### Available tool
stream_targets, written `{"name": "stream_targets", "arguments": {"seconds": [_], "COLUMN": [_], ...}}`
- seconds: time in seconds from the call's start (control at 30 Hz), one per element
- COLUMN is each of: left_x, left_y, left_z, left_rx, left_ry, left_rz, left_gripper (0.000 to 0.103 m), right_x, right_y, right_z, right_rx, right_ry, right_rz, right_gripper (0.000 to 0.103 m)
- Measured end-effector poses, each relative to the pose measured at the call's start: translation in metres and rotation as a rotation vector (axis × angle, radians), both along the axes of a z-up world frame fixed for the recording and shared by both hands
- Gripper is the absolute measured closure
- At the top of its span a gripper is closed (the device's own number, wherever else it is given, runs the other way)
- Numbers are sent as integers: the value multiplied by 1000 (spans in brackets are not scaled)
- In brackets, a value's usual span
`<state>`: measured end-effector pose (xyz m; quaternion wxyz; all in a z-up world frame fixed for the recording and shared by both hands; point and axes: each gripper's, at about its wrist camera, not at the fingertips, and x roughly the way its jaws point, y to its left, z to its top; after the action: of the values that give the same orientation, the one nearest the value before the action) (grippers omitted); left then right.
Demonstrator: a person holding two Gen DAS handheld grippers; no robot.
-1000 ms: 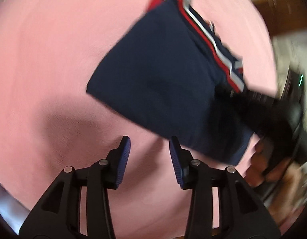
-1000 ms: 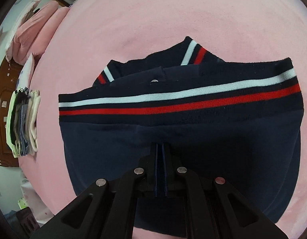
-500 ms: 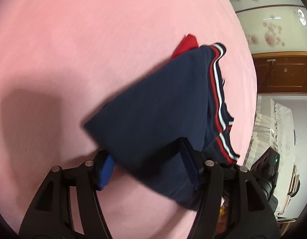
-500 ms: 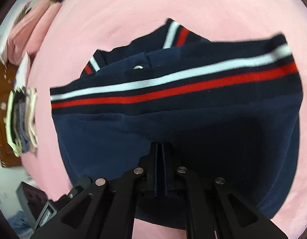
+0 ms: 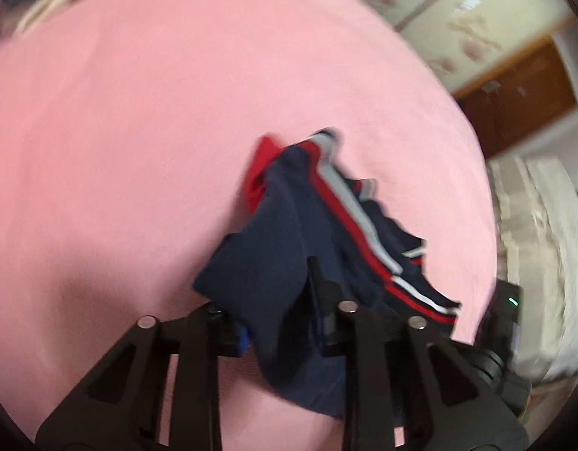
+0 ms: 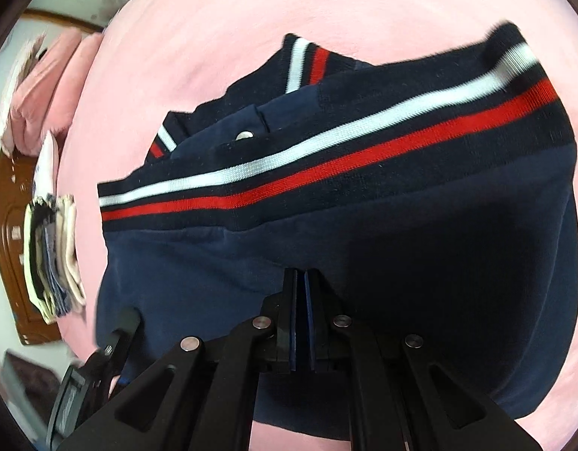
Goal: Fold large clothes
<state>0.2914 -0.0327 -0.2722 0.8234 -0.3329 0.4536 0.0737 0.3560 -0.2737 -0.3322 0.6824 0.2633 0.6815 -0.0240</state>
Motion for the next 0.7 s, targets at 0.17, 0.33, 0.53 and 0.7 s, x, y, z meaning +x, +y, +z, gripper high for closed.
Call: {"name": "stream_targets", "arguments": {"seconds": [0.17,0.33,0.53,0.7], "left_x": [0,3,0,-21], "left_y": [-33,-54,-53,-83], "left_z": [50,69,79,96], "left_rx": [108,202,235,319], "left_ry": [-166,-227,-262,-321], "left_rz": [-290,-507,-601,-733], "left_gripper": [96,99,99,99], "right_x": [-12,-22,-28,-33], "right_y": [-14,-21,-56,-83], "right_z": [2,5,0,-1], "right_rx": [31,52,119,198], "right_ry": [-11,-17,-26,-24], "right_rz": [-68,-92,-93,-99], "right_gripper": [98,98,98,99]}}
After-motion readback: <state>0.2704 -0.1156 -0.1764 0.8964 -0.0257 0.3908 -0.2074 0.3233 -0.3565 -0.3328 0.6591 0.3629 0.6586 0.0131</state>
